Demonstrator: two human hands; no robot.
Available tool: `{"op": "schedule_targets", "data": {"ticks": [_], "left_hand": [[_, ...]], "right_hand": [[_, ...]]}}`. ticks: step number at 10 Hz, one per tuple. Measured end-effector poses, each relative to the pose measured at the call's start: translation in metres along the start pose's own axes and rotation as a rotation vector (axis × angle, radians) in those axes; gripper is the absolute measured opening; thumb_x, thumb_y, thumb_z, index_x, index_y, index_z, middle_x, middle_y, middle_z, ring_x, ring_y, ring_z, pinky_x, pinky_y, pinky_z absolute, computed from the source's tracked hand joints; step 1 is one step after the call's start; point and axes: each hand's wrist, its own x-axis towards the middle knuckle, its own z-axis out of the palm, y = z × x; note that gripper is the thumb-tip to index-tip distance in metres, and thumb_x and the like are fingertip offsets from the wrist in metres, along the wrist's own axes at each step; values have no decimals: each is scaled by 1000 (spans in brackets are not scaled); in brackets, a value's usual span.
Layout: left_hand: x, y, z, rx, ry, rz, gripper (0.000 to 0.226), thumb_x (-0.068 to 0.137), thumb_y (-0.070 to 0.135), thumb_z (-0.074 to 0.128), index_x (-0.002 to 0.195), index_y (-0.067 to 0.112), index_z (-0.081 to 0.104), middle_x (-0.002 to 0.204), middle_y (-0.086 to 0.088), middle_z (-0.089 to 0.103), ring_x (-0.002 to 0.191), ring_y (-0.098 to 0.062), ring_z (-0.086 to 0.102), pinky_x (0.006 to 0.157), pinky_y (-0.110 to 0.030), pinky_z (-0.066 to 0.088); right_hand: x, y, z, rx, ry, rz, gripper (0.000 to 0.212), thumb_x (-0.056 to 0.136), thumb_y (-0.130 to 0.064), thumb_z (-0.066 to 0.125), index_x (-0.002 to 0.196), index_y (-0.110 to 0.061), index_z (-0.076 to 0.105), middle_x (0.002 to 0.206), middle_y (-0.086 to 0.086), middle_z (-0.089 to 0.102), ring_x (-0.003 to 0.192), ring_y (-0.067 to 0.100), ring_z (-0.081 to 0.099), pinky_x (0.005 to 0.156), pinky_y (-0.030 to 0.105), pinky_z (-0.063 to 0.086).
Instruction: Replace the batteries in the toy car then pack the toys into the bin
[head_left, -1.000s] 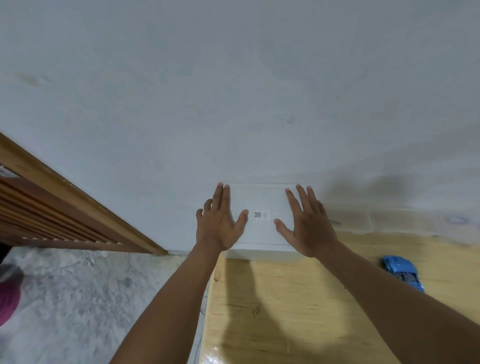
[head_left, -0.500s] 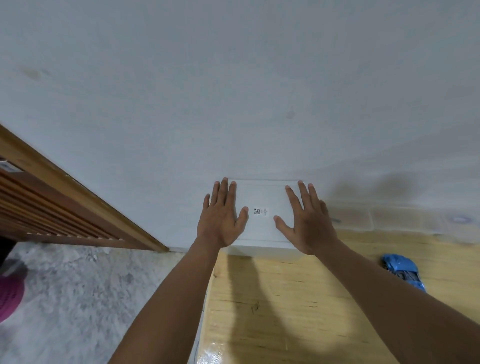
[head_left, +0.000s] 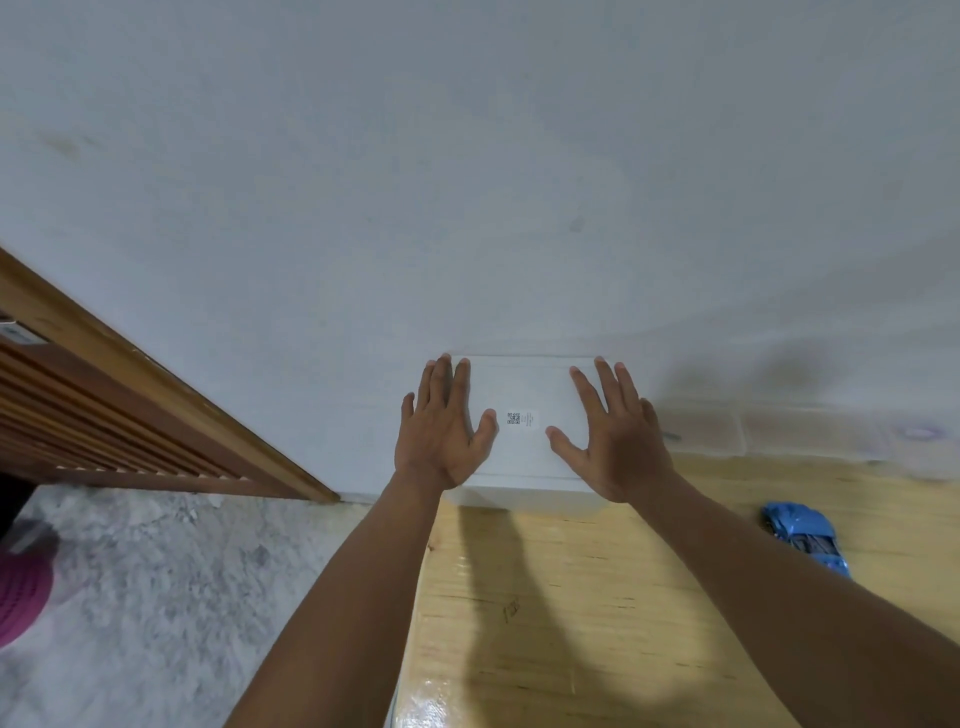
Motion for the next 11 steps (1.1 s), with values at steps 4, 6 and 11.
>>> {"op": "schedule_targets", "data": {"ticks": [4, 6, 11], "left_hand": [[3, 2, -2, -24, -29, -45, 91, 99, 58, 36, 163, 5, -2, 172, -10, -3, 159, -25, -3, 128, -47, 10], [5, 6, -8, -2, -72, -66, 93, 98, 59, 36, 162, 4, -3, 172, -11, -5, 159, -25, -4, 129, -47, 7], [-17, -16, -36, -182, -82, -80, 81, 100, 64, 42, 164, 21, 14, 172, -3, 2, 158, -24, 10, 122, -48, 29]], "right_hand": [[2, -1, 1, 46, 1, 177, 97, 82, -74, 35, 157, -14, 23, 165, 5, 23, 137, 36, 42, 98, 53, 48], [0, -3, -3, -35, -46, 197, 99, 82, -79, 19, 159, -17, 14, 168, 1, 12, 134, 40, 42, 101, 55, 42], [7, 21, -53, 93, -117, -120, 71, 90, -55, 55, 154, -27, 38, 162, 7, 32, 146, 33, 35, 108, 53, 43]]}}
